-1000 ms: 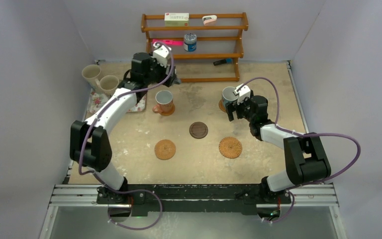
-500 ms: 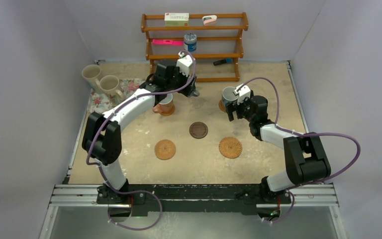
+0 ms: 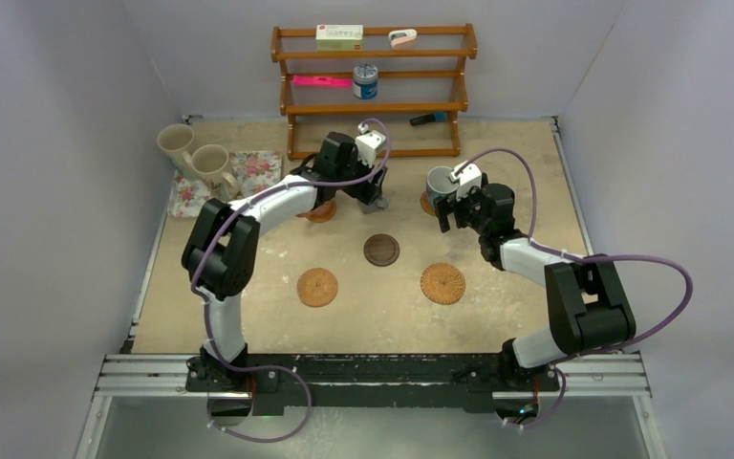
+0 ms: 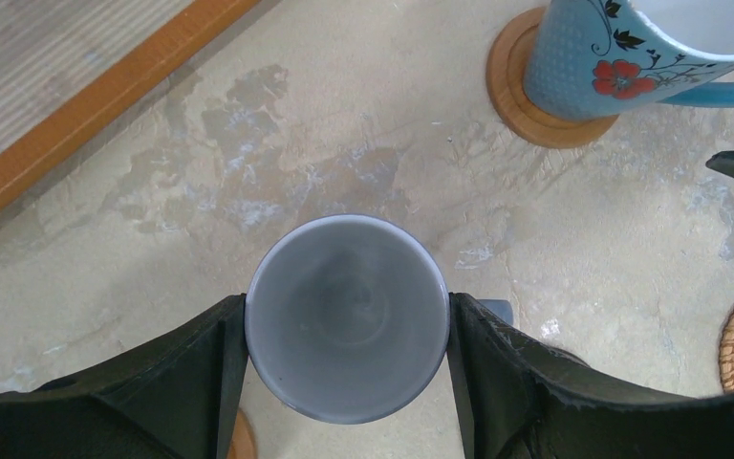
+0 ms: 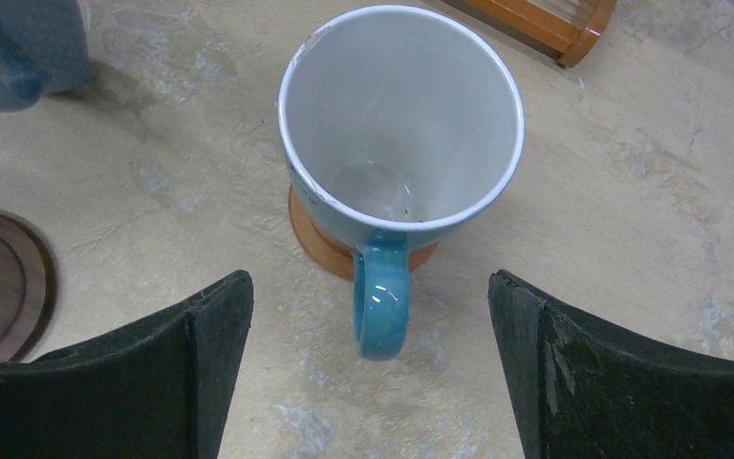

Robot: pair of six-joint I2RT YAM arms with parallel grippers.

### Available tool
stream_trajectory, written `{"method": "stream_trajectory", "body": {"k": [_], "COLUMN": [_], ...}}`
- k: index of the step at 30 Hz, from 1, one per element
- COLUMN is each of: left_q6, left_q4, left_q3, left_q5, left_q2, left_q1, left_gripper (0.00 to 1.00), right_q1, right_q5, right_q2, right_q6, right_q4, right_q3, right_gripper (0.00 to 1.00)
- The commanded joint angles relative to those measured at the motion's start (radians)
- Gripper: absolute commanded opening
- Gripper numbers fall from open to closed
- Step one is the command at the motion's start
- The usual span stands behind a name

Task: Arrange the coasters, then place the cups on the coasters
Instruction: Place the cup at the center of the board.

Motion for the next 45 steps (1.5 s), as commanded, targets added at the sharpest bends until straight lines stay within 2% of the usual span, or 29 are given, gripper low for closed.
{"method": "stream_trajectory", "body": {"k": [1,14,21,32,38,45], "left_q6": [-0.037,-0.046,-0.041,-0.035,-0.022,0.029], "left_q4": [0.087,0.087,0.081,0.092,0.091,0.139], "left_q3": [0.009,0.002,0.005,-0.01,-0.016,-0.051], "left_q5": [0.027,0.056,0.087,0.094,0.113,0.142], "left_q2": [0.0,0.037,0.024,-0.026,-0.081,-0.217], "left_q1": [-0.005,-0.006,-0.005,-0.006,-0.006,-0.005], "left_gripper": [0.44,0.54,0.67,0.99,1.0,1.0], "right_q1": [-0.002,-0.002,-0.002,-0.002,-0.002,-0.001], "right_q5": [0.008,0.006,0.006,0.005,0.004,0.002], "right_q2": [0.001,0.003,0.003,0.003,0.002,0.002], "right_q6": [-0.009,-0.011,-0.011,-0.011,-0.011,-0.01], "right_q4": [0.035,0.035,0.034,0.033,0.032,0.031], "right_q3": [0.036,0.038,0.038,0.038,0.038,0.038], "right_gripper": [0.94,0.94,0.94,0.94,0.94,0.94]}}
